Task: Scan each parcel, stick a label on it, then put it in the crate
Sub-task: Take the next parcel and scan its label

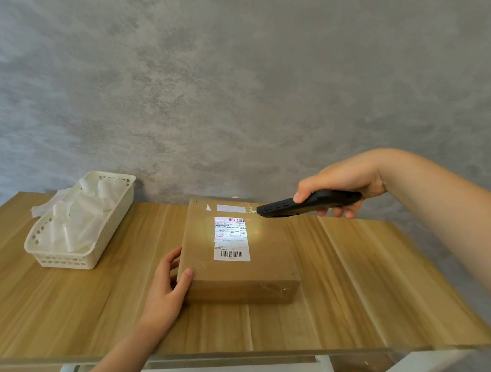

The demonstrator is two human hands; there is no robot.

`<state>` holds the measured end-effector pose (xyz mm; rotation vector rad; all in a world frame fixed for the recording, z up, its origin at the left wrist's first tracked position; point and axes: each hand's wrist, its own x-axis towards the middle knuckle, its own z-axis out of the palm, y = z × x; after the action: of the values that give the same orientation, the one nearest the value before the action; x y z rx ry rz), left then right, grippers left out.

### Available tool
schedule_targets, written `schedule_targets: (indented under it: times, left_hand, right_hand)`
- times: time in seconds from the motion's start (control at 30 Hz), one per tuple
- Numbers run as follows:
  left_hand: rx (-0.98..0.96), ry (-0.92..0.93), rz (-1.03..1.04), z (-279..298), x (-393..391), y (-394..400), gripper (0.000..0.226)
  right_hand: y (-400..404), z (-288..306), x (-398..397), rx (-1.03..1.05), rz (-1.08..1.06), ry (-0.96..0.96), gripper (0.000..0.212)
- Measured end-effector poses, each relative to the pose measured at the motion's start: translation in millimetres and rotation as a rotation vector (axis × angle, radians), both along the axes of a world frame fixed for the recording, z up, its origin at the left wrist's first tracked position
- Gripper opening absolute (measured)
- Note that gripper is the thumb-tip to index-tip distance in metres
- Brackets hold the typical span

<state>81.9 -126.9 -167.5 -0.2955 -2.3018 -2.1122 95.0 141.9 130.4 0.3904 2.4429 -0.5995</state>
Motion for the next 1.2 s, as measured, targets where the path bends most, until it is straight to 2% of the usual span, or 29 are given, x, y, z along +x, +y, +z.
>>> schedule_targets:
  times: [0.3,1.2]
  left_hand:
    - [-0.021,-0.004,-0.008,-0.4,-0.3,-1.6,0.046]
    - [0.002,-0.010,0.003,0.0,1.0,-1.2,0.042]
  right_hand:
    - [4.2,-2.7,4.4,-0.006,-0.017,-0.001,0.036]
    - [3.3,-12.6,-12.0,-0.006,-0.010,0.010,0.038]
